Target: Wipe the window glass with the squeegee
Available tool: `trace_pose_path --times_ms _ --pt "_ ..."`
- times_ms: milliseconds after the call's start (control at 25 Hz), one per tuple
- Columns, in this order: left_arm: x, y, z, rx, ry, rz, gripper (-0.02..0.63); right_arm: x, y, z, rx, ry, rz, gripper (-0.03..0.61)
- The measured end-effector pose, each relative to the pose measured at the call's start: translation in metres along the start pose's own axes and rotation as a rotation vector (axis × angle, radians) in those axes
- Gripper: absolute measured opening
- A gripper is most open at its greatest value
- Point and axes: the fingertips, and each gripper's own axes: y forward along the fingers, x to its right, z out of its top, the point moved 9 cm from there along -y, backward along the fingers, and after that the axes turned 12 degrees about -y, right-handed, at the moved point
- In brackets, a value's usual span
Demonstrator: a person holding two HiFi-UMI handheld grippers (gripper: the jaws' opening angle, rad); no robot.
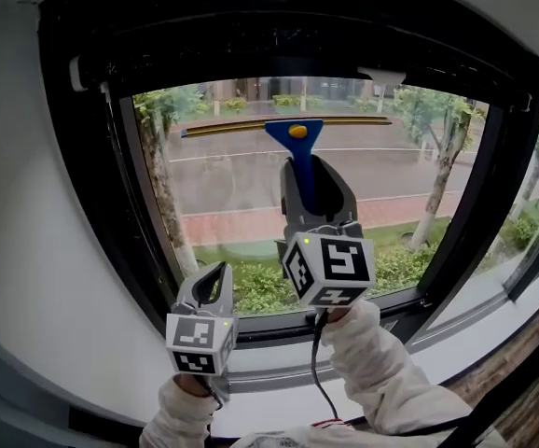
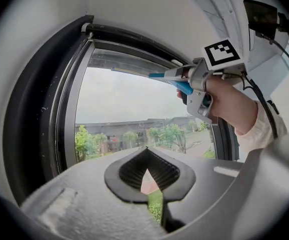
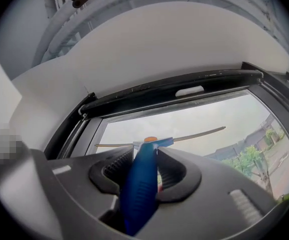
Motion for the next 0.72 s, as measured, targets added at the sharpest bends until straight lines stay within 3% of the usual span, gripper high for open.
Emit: trace_pose_path --times_ms 480,720 --pt "-0.004 0.005 0.019 0.036 -0.017 0.019 0.000 0.001 0.047 0.038 0.110 -0.058 0.007 0.146" --pt "-0.008 0.009 0.020 0.039 -0.021 0.023 0.000 0.002 0.064 0.050 0.113 -0.044 -0.024 0.146"
